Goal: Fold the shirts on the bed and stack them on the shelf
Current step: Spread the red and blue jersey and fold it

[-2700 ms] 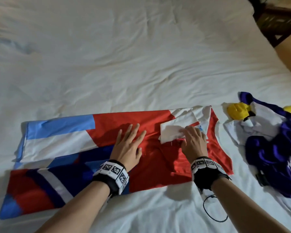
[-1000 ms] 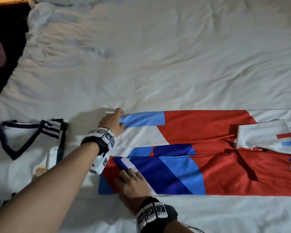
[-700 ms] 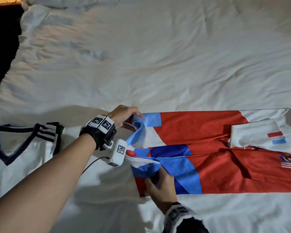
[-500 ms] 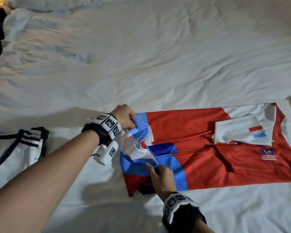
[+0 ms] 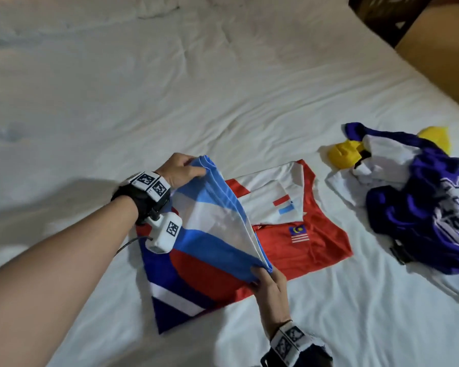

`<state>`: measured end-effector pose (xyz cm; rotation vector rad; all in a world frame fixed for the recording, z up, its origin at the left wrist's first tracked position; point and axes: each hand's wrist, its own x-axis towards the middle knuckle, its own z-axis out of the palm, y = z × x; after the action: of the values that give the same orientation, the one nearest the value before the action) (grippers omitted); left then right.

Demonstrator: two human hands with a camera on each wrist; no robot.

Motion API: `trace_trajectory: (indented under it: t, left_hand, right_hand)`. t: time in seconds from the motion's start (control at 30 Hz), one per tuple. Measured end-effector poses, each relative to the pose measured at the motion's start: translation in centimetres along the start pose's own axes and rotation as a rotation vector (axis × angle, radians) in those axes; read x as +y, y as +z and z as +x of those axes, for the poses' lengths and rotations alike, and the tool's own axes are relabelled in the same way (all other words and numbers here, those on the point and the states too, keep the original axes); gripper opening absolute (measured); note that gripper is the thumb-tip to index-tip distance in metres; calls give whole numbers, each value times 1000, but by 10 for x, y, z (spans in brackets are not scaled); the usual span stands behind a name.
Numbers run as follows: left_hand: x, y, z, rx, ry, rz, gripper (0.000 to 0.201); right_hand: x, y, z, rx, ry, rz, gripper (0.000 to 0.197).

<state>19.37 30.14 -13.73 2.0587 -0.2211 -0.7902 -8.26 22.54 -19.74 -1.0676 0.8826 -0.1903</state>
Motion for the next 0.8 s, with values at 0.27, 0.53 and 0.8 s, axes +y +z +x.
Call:
trace_trajectory:
  t: [0.27, 0.53, 0.8]
  left_hand:
    - [65, 138, 67, -112, 15, 115, 16]
    - [63, 173, 105, -57, 36, 380, 10]
    - [78, 206, 116, -105, 88, 379, 4]
  right_hand:
    - [-46, -109, 65, 137, -136, -215, 26]
    - [-53, -108, 109, 15, -190, -391, 51]
    - [-62, -151, 125, 235, -272, -623, 38]
